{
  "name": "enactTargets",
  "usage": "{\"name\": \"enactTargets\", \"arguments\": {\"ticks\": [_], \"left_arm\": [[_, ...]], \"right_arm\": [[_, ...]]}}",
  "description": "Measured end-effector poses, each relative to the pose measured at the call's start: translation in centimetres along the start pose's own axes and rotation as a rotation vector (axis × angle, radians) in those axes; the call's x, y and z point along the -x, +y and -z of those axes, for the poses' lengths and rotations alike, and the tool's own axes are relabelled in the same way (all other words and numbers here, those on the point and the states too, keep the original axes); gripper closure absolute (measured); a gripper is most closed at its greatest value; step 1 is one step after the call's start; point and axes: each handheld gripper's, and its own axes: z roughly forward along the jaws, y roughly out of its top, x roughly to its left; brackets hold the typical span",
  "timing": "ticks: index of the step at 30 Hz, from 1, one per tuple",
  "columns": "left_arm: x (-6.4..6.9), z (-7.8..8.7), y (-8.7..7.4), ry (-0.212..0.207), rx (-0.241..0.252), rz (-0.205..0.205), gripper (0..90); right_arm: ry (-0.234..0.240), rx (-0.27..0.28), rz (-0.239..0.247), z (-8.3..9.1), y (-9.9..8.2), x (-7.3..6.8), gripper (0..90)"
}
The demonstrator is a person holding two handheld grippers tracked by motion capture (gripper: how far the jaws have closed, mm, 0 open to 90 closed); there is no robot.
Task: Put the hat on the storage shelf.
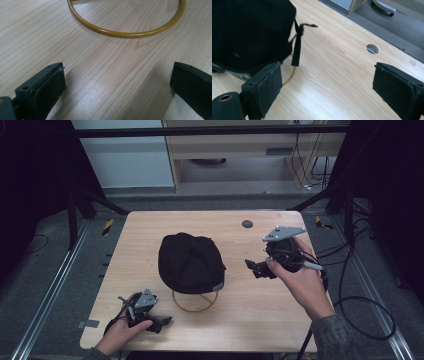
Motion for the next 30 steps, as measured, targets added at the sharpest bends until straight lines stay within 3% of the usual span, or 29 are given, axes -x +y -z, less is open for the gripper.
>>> {"name": "enactTargets", "arguments": {"ticks": [6, 14, 20, 25, 30], "left_arm": [[0.0, 0.0, 0.0, -0.002, -0.003, -0.002, 0.0], [0.0, 0.0, 0.0, -0.001, -0.003, -0.002, 0.0], [0.0, 0.0, 0.0, -0.002, -0.003, -0.002, 0.0], [0.0, 0.0, 0.0, -0.002, -0.003, -0.002, 0.0], [0.0, 0.0, 0.0, -0.002, -0.003, -0.002, 0.0]], "right_arm": [[-0.008, -0.013, -0.038, -1.3, -3.3, 0.1, 10.0], [-0.003, -0.074, -0.105, -4.5, -9.0, 0.4, 10.4], [-0.007, -0.098, -0.165, -6.7, -12.2, 0.6, 10.8], [-0.021, -0.125, -0.197, -9.0, -14.3, 0.4, 10.9], [-0.028, -0.166, -0.190, -10.9, -15.3, -0.1, 10.9]]}}
